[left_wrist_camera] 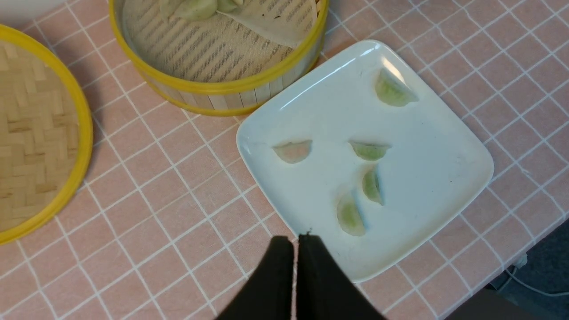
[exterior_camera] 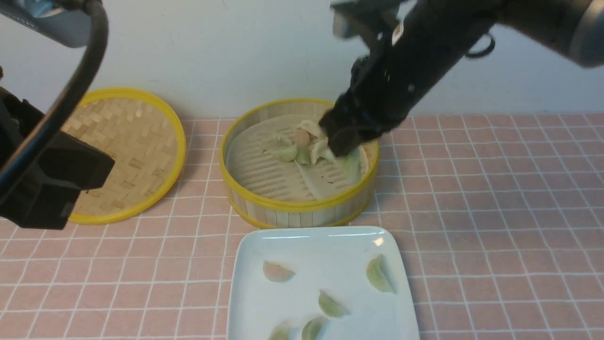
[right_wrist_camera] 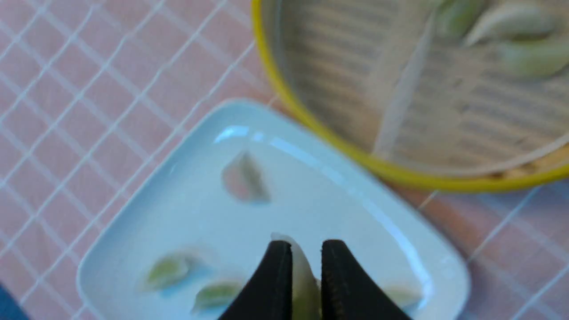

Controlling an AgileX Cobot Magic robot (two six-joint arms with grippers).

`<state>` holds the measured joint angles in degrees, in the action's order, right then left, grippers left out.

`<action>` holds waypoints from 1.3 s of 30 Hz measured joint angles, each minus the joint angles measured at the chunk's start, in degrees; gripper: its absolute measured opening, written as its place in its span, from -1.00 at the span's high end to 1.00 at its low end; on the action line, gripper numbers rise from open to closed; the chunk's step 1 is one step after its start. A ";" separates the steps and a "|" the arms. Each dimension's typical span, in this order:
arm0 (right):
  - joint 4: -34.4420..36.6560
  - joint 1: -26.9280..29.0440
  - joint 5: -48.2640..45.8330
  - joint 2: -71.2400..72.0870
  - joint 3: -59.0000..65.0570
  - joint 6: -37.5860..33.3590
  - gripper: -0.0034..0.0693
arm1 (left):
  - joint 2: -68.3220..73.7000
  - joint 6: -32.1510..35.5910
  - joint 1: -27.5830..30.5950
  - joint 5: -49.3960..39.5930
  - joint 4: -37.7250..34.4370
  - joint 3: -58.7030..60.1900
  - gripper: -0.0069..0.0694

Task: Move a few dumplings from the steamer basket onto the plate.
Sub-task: Use the right arm to put the dumpling into the plate, then use the right arm to grab a dumpling from inside the steamer

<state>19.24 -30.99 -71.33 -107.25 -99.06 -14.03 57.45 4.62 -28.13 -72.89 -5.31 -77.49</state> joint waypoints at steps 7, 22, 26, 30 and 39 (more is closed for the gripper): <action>0.80 -5.63 10.87 -2.60 13.93 -1.27 0.74 | 0.00 0.00 0.00 -0.07 0.05 0.00 0.83; -3.38 -4.36 17.50 -6.37 7.55 0.38 -0.41 | 0.00 0.00 0.00 -0.12 0.17 0.00 0.83; -7.88 0.38 20.88 -9.72 -2.97 2.81 -0.45 | 0.00 0.00 0.00 -0.12 0.22 0.00 0.83; -9.00 4.20 20.97 -17.56 -13.61 3.49 -0.45 | 0.00 0.00 0.00 -0.12 0.22 0.00 0.83; -9.63 5.47 19.76 -31.40 -24.90 3.55 -0.45 | 0.00 -0.26 0.00 -0.12 0.22 0.00 0.83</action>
<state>9.61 -25.52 -51.58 -138.65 -123.96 -10.48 57.45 4.36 -28.13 -73.01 -5.09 -77.49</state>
